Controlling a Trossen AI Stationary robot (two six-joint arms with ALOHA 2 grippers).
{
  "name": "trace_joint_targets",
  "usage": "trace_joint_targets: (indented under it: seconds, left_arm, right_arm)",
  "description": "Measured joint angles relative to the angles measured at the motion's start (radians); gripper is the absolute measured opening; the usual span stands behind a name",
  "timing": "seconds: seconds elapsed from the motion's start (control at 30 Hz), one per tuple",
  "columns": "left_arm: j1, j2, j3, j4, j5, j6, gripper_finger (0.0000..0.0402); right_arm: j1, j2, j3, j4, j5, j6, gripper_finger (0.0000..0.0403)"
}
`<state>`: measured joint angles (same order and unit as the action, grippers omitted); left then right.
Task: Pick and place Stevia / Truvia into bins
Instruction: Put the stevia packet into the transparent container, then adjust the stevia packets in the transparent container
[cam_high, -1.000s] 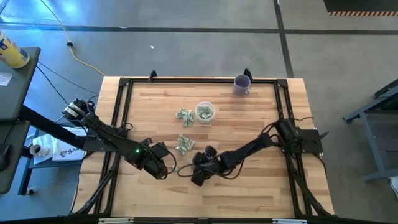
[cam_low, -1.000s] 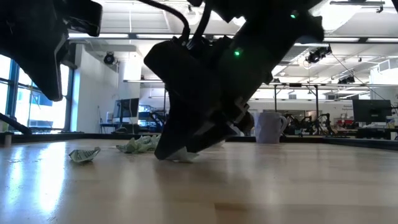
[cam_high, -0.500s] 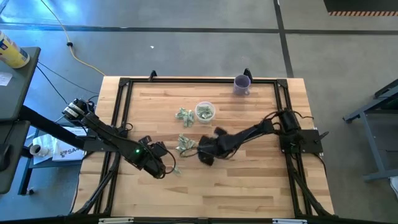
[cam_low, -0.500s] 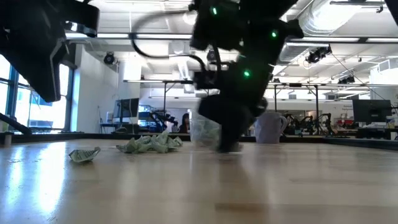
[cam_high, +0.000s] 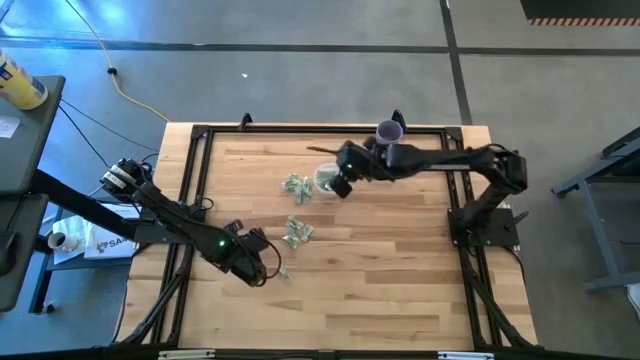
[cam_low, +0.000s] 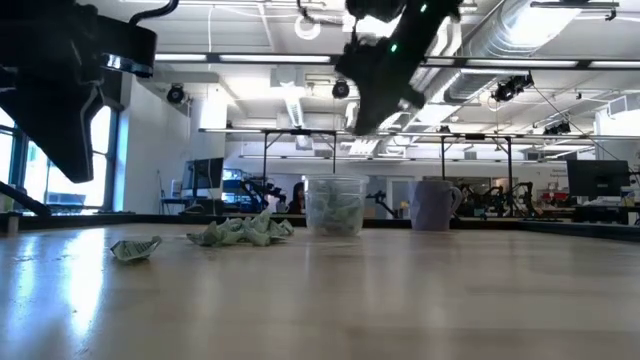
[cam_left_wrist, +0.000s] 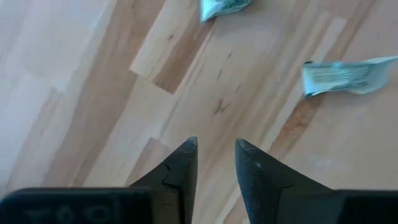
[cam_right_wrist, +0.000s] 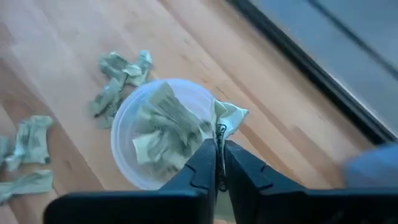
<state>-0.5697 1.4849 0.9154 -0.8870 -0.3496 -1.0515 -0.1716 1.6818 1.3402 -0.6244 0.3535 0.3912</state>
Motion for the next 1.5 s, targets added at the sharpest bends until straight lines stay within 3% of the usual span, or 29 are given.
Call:
trace_joint_targets:
  seconds: [0.23, 0.37, 0.6, 0.8, 1.13, 1.5]
  left_arm:
    - [0.000, 0.000, -0.004, 0.030, 0.027, -0.009, 0.0121]
    - [0.000, 0.000, -0.004, 0.030, 0.029, -0.013, 0.0115]
    - [0.000, 0.000, -0.004, 0.032, 0.069, -0.019, 0.0117]
    - [0.000, 0.000, -0.004, 0.032, 0.069, -0.018, 0.0111]
    - [0.000, 0.000, -0.004, 0.049, 0.060, -0.003, 0.0111]
    - [0.000, 0.000, -0.003, 0.048, 0.059, -0.001, 0.0111]
  right_arm:
    - [-0.025, 0.087, 0.002, 0.096, -0.149, -0.059, 0.0067]
    - [-0.017, 0.127, -0.004, 0.083, -0.146, -0.051, 0.0092]
    - [-0.017, 0.076, 0.000, 0.066, -0.150, -0.083, 0.0127]
    - [-0.039, 0.067, 0.051, -0.111, -0.256, -0.153, 0.0116]
    - [-0.059, 0.135, 0.065, -0.087, -0.301, -0.214, 0.0064]
    - [-0.064, 0.218, 0.067, 0.017, -0.303, -0.238, 0.0067]
